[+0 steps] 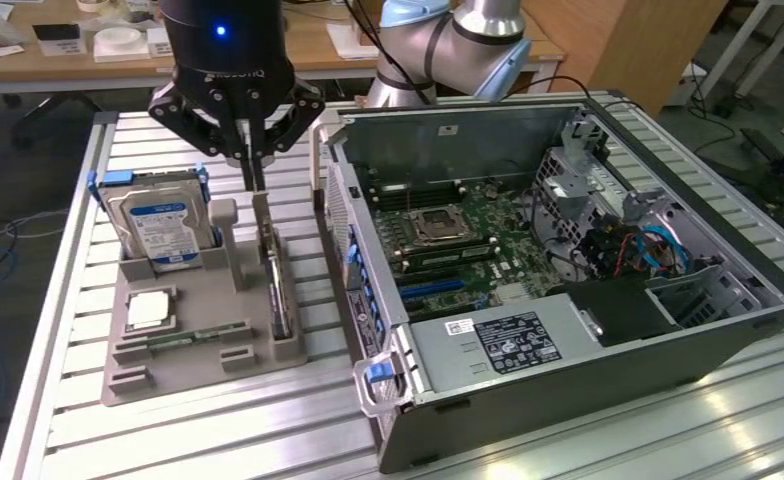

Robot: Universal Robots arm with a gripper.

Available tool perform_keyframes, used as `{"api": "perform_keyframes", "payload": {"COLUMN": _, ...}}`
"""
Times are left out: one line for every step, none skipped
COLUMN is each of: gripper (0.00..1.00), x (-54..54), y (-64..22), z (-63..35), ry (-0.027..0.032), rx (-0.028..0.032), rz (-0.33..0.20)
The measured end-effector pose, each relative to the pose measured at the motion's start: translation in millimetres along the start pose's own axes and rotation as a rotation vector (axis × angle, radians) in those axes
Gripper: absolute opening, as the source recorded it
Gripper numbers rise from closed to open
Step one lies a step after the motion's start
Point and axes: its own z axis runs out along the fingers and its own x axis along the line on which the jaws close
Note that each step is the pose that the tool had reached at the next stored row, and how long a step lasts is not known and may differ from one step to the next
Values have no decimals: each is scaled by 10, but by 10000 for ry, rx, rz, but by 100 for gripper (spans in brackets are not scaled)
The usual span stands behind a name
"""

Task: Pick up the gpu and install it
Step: 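Pick up the gpu and move the gpu toward the slot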

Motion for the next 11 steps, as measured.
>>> {"api": "perform_keyframes", "payload": {"gripper": 17, "x": 0, "y": 0, "z": 0, "ry": 0, "rx": 0, "rz": 0}}
{"api": "perform_keyframes", "payload": {"gripper": 24, "x": 0, "y": 0, "z": 0, "ry": 0, "rx": 0, "rz": 0}}
{"api": "perform_keyframes", "payload": {"gripper": 29, "x": 0, "y": 0, "z": 0, "ry": 0, "rx": 0, "rz": 0}}
{"api": "perform_keyframes", "payload": {"gripper": 29, "x": 0, "y": 0, "z": 0, "ry": 0, "rx": 0, "rz": 0}}
{"api": "perform_keyframes", "payload": {"gripper": 29, "x": 0, "y": 0, "z": 0, "ry": 1, "rx": 0, "rz": 0}}
{"api": "perform_keyframes", "payload": {"gripper": 35, "x": 0, "y": 0, "z": 0, "ry": 0, "rx": -1, "rz": 0}}
{"api": "perform_keyframes", "payload": {"gripper": 41, "x": 0, "y": 0, "z": 0, "ry": 0, "rx": 0, "rz": 0}}
{"api": "perform_keyframes", "payload": {"gripper": 41, "x": 0, "y": 0, "z": 0, "ry": 0, "rx": 0, "rz": 0}}
{"api": "perform_keyframes", "payload": {"gripper": 47, "x": 0, "y": 0, "z": 0, "ry": 1, "rx": 0, "rz": 0}}
{"api": "perform_keyframes", "payload": {"gripper": 47, "x": 0, "y": 0, "z": 0, "ry": 0, "rx": 0, "rz": 0}}
{"api": "perform_keyframes", "payload": {"gripper": 47, "x": 0, "y": 0, "z": 0, "ry": 0, "rx": 0, "rz": 1}}
